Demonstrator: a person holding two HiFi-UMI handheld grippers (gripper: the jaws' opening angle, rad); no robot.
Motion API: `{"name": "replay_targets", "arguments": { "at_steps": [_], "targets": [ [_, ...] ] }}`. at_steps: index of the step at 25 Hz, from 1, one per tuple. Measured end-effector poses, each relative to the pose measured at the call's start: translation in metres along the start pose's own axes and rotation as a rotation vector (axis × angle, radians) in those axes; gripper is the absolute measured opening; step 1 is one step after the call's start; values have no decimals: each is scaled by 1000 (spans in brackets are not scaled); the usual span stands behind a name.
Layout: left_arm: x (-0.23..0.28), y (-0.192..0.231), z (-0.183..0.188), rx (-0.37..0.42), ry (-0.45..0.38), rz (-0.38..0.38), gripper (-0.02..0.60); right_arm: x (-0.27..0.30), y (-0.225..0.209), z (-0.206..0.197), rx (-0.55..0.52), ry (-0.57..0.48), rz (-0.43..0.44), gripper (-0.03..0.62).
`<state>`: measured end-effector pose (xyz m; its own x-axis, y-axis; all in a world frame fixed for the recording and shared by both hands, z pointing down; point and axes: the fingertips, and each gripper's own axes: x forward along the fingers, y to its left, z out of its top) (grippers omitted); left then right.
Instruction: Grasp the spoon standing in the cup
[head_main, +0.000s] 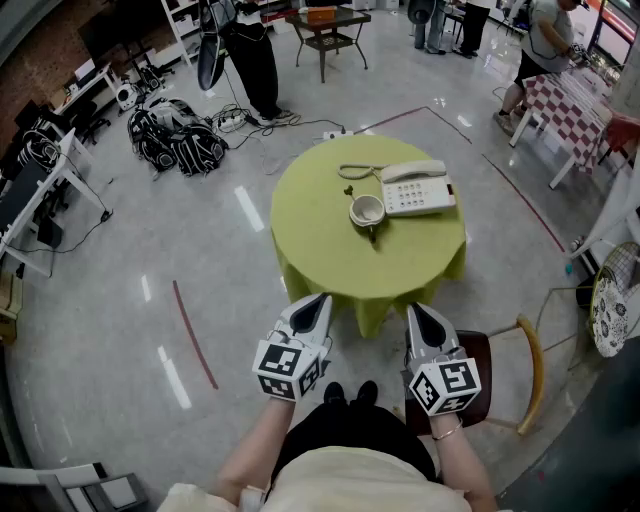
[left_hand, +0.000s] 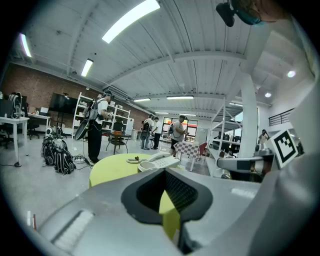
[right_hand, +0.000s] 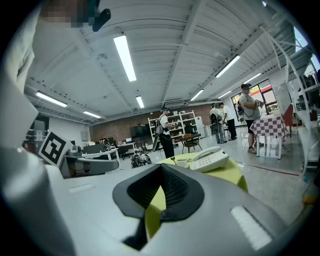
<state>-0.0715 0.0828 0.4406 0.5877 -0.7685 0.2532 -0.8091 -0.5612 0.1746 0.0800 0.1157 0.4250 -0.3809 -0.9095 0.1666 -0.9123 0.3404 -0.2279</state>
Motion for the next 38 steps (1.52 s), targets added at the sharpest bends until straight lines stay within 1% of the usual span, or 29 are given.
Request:
{"name": "replay_targets", "arguments": {
  "at_steps": [3,7,12,16,22,27,32,38],
  "targets": [
    [-1,-2,1,0,4,2,2,-2,-1,0,3,0,-1,-2],
    [4,-7,0,-3,3,8,2,-6,-12,-1,26,-5,-8,0],
    [6,-6,4,1,-8,41,2,-7,-21,2,34,0,-3,0],
    [8,-6,5,-3,-12,65,2,-11,-26,1,46,-6,12,0],
    [14,-9,6,-3,1,71,2,-8,-24,-7,61,14,41,0],
    [31,-2,12,14,-15,65,2,10,-27,-5,66,12,48,0],
    [57,13,6,-3,1,56,2,34,-41,-3,49,15,29,0],
    [92,52,10,-26,25,46,2,83,-49,-3,61,43,13,0]
  ]
}}
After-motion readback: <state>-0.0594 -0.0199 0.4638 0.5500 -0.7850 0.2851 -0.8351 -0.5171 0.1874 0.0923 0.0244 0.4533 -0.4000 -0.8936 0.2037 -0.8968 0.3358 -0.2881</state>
